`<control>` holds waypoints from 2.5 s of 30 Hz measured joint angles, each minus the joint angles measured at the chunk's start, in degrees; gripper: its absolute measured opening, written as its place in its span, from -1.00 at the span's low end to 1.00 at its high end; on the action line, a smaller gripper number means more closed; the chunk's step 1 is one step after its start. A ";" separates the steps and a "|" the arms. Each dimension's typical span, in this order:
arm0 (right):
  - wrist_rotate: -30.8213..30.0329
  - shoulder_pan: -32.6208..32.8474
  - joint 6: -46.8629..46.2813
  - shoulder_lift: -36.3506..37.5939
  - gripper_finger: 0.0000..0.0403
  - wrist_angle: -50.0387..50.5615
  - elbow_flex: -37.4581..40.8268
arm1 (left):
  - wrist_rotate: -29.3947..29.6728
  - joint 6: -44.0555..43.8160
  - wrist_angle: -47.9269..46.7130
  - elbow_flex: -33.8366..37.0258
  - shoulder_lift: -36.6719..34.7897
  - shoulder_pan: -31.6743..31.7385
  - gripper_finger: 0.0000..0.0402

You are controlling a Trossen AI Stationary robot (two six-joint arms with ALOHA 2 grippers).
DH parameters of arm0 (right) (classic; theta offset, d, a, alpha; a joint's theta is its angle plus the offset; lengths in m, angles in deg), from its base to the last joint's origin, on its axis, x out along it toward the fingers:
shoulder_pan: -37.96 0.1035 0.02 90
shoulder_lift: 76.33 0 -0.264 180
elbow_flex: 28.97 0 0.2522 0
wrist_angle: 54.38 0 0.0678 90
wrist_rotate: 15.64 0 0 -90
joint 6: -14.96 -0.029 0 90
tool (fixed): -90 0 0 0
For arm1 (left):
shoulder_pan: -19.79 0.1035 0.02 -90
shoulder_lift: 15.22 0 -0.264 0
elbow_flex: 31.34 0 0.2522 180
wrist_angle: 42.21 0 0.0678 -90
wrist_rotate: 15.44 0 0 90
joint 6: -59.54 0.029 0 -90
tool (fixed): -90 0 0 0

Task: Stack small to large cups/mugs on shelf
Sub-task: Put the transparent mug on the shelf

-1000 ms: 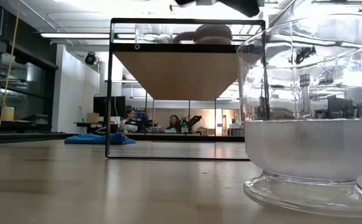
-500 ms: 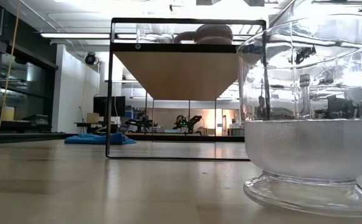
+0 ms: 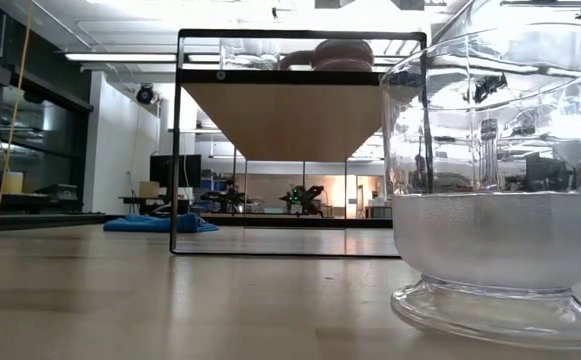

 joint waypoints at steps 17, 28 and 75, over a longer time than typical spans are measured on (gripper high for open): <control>-1.84 0.00 -9.73 -0.02 -1.00 0.87 0.00 | -16.08 1.68 8.10 16.70 -23.67 15.84 0.09; 6.39 9.11 -31.83 -12.43 -0.98 40.63 -16.02 | -15.89 -3.09 8.64 16.70 -23.56 15.74 -0.01; 12.46 16.11 -107.66 -48.59 -0.14 37.15 -20.90 | -12.85 -2.71 7.96 16.64 -23.54 15.74 0.00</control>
